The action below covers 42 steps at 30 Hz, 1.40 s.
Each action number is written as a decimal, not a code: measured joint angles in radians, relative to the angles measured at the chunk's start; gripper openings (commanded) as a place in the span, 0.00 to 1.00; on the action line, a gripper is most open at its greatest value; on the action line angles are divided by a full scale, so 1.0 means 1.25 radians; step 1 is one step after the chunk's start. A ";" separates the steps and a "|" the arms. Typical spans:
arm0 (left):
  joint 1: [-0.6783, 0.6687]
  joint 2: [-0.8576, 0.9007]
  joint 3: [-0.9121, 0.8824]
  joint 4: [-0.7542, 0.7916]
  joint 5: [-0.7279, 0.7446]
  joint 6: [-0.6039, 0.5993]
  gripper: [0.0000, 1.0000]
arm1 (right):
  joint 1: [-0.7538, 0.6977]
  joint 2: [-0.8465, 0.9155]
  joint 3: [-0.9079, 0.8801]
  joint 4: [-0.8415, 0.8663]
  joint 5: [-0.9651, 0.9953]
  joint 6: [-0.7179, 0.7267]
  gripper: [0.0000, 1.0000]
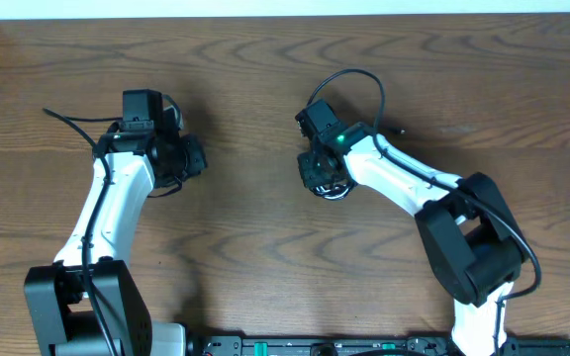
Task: Untangle cables
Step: 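Lower the right gripper onto the black-and-white cable bundle and grasp it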
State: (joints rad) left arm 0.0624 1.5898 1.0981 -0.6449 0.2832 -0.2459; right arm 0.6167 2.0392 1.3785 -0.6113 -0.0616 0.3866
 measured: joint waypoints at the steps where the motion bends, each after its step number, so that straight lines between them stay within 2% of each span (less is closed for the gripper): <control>1: 0.000 0.000 0.000 0.011 0.000 -0.007 0.09 | 0.000 0.007 0.000 0.001 0.002 0.000 0.21; 3: 0.000 0.000 0.000 0.031 0.000 -0.025 0.09 | 0.000 0.018 0.001 0.005 0.003 0.000 0.19; 6: 0.000 0.000 -0.001 0.066 0.000 -0.052 0.10 | 0.000 0.018 0.002 0.016 -0.001 -0.001 0.01; 16: 0.000 0.000 -0.009 0.082 0.000 -0.056 0.09 | -0.015 0.026 0.020 0.125 -0.112 -0.012 0.01; 22: 0.000 0.001 -0.009 0.080 0.002 -0.033 0.12 | -0.048 0.026 0.027 0.262 -0.303 -0.046 0.01; 25: 0.000 0.001 -0.009 0.080 0.013 -0.027 0.13 | -0.067 0.026 0.028 0.287 -0.400 -0.052 0.01; 35: -0.001 0.020 -0.009 0.087 0.105 0.025 0.17 | -0.132 0.026 0.028 0.359 -0.715 -0.139 0.01; 42: -0.001 0.049 -0.009 0.104 0.223 0.056 0.17 | -0.164 0.026 0.028 0.375 -0.808 -0.135 0.01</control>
State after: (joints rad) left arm 0.0616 1.6505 1.0863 -0.5152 0.5617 -0.1753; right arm 0.4122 2.0720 1.4139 -0.1425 -1.0710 0.2176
